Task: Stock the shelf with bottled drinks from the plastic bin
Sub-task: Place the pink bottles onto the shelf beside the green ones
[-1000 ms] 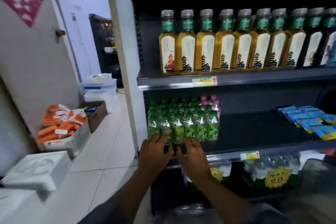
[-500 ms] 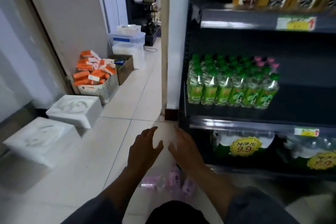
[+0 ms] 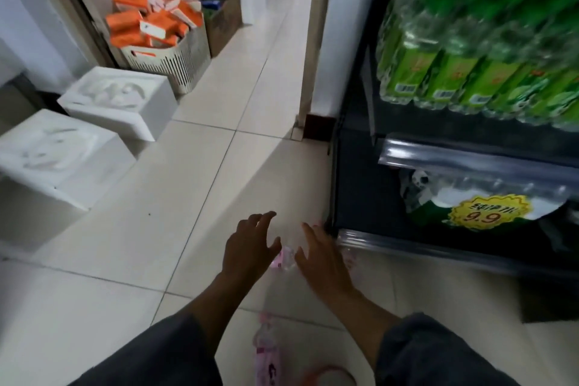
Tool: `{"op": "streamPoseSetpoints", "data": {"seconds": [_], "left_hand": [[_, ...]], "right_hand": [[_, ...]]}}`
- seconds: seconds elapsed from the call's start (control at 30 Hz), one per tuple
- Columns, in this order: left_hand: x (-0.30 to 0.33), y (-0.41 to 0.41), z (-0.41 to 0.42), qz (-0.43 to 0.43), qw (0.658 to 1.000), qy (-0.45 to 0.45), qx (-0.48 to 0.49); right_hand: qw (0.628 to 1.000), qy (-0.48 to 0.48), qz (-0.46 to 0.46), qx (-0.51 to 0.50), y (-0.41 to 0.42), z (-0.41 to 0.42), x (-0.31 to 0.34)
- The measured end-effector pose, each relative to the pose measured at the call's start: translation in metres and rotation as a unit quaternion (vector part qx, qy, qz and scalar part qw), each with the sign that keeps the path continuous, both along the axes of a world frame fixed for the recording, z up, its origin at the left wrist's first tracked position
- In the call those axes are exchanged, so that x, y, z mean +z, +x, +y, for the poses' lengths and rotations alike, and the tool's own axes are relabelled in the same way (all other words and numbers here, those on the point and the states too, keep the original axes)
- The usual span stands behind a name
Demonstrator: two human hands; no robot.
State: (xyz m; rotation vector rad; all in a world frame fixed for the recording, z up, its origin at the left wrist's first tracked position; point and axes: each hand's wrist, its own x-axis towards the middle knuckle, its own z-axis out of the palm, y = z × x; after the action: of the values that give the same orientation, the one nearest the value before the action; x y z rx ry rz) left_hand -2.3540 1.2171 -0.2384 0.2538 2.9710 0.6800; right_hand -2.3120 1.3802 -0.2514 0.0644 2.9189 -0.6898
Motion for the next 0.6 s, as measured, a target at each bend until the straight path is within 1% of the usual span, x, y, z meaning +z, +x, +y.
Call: {"op": "streamPoseSetpoints", "data": {"seconds": [0.1, 0.2, 0.3, 0.47, 0.6], "left_hand": [[-0.042, -0.002, 0.002, -0.049, 0.999, -0.015, -0.006], [-0.077, -0.002, 0.007, -0.077, 0.997, -0.016, -0.01], [-0.108, -0.002, 0.017, -0.072, 0.997, -0.017, -0.026], [-0.141, -0.008, 0.026, -0.074, 0.993, -0.076, -0.055], [-0.148, -0.019, 0.028, -0.094, 0.987, -0.108, -0.073]], "right_hand": [[0.998, -0.006, -0.054, -0.021, -0.001, -0.003, -0.044], [0.994, 0.059, -0.083, -0.04, 0.003, -0.006, -0.09], [0.99, 0.099, -0.101, -0.025, 0.005, -0.002, -0.123], [0.989, 0.055, -0.114, -0.071, -0.009, 0.011, -0.136], [0.988, 0.018, -0.111, -0.107, -0.03, 0.017, -0.145]]}}
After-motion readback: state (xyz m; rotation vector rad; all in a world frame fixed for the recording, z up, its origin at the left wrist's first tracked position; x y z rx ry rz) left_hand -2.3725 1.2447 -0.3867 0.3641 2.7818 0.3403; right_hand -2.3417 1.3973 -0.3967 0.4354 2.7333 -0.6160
